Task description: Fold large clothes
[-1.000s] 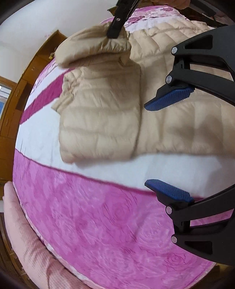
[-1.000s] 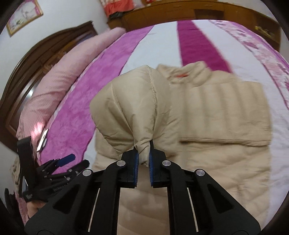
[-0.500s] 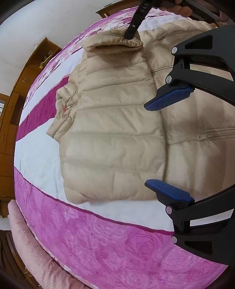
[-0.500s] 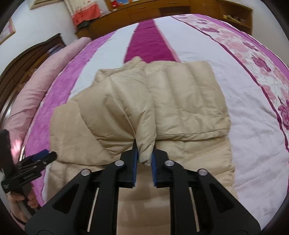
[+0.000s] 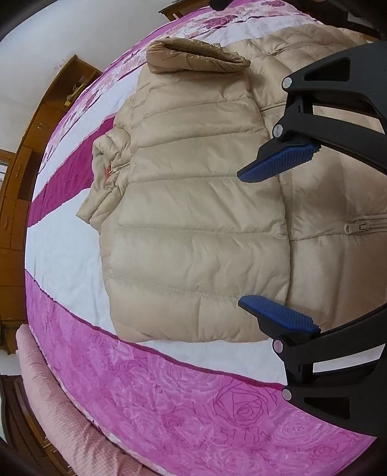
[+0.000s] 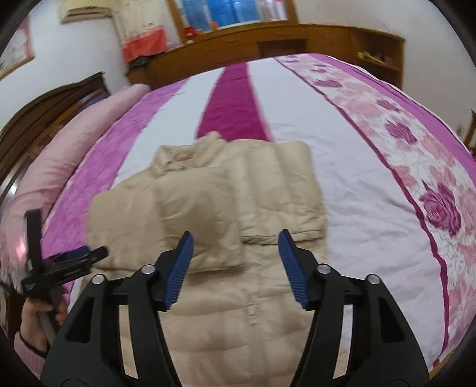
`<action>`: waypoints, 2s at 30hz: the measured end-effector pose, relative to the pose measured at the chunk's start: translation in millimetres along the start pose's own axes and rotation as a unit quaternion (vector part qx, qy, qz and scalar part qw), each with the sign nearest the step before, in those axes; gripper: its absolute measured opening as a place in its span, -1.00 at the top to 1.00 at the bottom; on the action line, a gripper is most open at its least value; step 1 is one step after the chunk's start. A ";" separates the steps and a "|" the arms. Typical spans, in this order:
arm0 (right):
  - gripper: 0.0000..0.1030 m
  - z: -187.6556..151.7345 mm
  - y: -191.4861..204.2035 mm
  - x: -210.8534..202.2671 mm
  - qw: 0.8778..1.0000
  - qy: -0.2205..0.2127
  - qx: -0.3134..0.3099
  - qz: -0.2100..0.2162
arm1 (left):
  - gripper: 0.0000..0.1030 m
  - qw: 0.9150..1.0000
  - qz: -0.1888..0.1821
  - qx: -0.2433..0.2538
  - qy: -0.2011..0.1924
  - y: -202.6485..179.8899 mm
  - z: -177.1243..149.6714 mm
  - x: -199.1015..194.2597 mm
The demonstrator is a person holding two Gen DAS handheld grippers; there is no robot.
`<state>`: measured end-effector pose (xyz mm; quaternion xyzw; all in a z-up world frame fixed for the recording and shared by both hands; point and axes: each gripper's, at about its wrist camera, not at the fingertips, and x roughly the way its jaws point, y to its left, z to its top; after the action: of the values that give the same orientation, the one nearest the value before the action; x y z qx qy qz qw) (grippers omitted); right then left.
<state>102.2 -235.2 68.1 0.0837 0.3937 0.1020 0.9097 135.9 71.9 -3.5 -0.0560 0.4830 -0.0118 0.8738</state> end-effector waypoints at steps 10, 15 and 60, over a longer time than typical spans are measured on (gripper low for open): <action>-0.34 -10.9 61.5 57.4 0.999 0.027 -0.031 -0.003 | -0.46 1.000 0.008 0.013 -0.003 -3.7 -6.1 -7.4; -0.34 -11.5 60.8 78.1 0.998 0.014 -0.045 -0.036 | -0.46 1.000 0.002 0.020 -0.009 -8.2 -8.5 -8.8; -0.55 -95.2 -75.7 -43.5 0.997 0.066 0.027 -0.029 | -0.46 1.000 0.009 0.018 0.007 12.5 -98.3 -80.2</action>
<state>12.4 -312.4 16.5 0.0895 0.4573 0.0699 0.8820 9.6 81.8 11.0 -0.0353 0.4892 -0.0128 0.8714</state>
